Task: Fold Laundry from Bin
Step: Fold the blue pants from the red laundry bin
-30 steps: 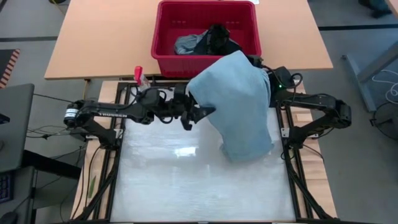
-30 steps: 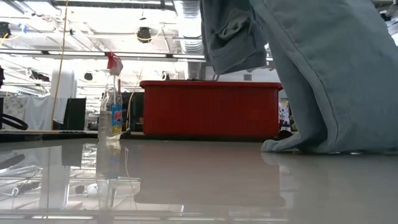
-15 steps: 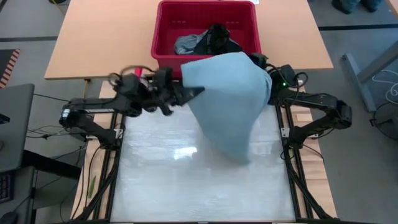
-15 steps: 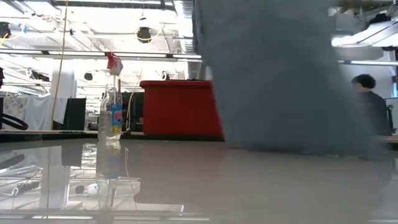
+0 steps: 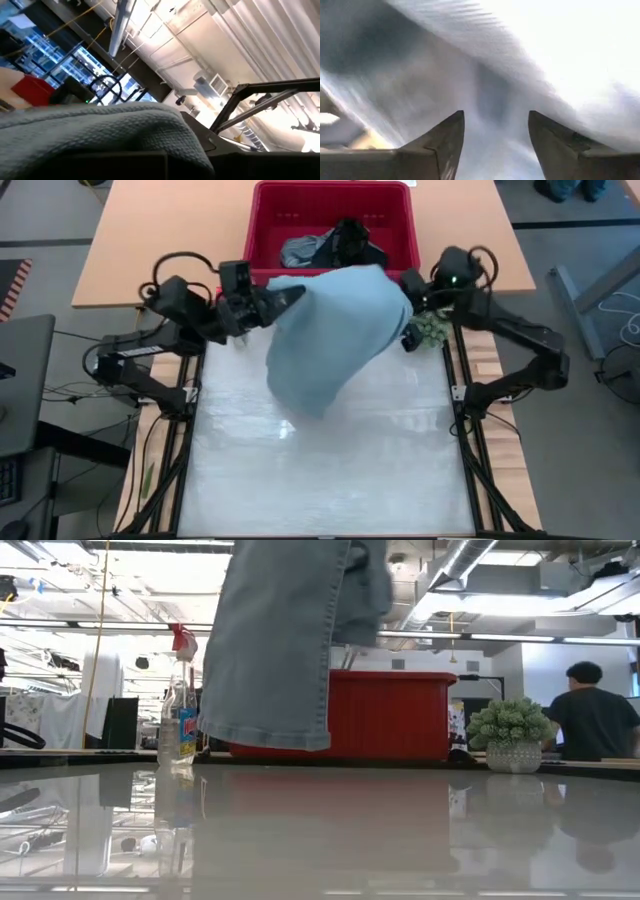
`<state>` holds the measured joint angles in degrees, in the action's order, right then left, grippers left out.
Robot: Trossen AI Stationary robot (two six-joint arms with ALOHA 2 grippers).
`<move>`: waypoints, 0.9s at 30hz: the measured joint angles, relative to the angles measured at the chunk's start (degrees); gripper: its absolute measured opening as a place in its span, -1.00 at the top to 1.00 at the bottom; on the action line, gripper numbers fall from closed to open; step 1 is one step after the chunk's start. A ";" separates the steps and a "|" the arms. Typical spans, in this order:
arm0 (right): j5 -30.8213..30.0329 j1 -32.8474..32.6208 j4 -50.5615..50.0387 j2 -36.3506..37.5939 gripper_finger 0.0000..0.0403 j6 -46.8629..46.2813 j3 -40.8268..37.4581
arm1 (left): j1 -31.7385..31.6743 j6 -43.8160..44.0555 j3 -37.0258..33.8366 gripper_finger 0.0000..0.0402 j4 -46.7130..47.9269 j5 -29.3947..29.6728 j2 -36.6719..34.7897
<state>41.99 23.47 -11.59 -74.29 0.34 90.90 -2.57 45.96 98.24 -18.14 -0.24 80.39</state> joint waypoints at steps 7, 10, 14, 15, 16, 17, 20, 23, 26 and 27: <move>-12.40 1.25 -31.55 2.62 -0.26 19.42 10.69 | 0.02 -2.28 1.09 1.00 11.31 6.26 -4.96; -14.94 -1.06 -34.16 4.31 -0.26 29.32 11.55 | 0.04 -2.60 1.18 1.00 15.60 9.91 -6.69; -17.78 -6.53 -31.59 5.61 -0.26 49.35 11.55 | 0.02 -0.86 1.18 1.00 20.61 12.92 -7.45; -19.76 -8.32 -30.57 5.71 -0.26 54.59 11.55 | 0.02 -0.12 1.18 1.00 21.49 13.04 -7.45; -22.45 -10.17 -29.59 5.75 -0.26 59.81 11.55 | 0.02 0.56 1.18 1.00 22.10 13.04 -7.45; -25.71 -12.15 -28.31 5.70 -0.26 64.60 11.55 | 0.02 1.10 1.18 1.00 22.57 13.04 -7.45; -35.95 -17.57 -24.07 4.55 -0.26 76.55 11.55 | 0.02 2.15 1.18 1.00 23.13 13.04 -7.45; -43.85 -21.54 -22.58 2.78 -0.26 86.68 11.55 | 0.00 2.36 1.18 1.00 23.20 13.15 -7.45; -52.23 -24.28 -22.51 0.88 -0.26 96.04 11.53 | 0.00 2.81 1.18 1.00 23.25 13.15 -7.45; -55.42 -25.00 -22.18 0.20 -0.26 99.19 11.53 | 0.00 2.84 1.18 1.00 23.24 13.02 -7.46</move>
<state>-13.43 -1.53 -33.78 -74.08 99.53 102.43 -2.57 48.80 99.42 5.10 12.78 72.93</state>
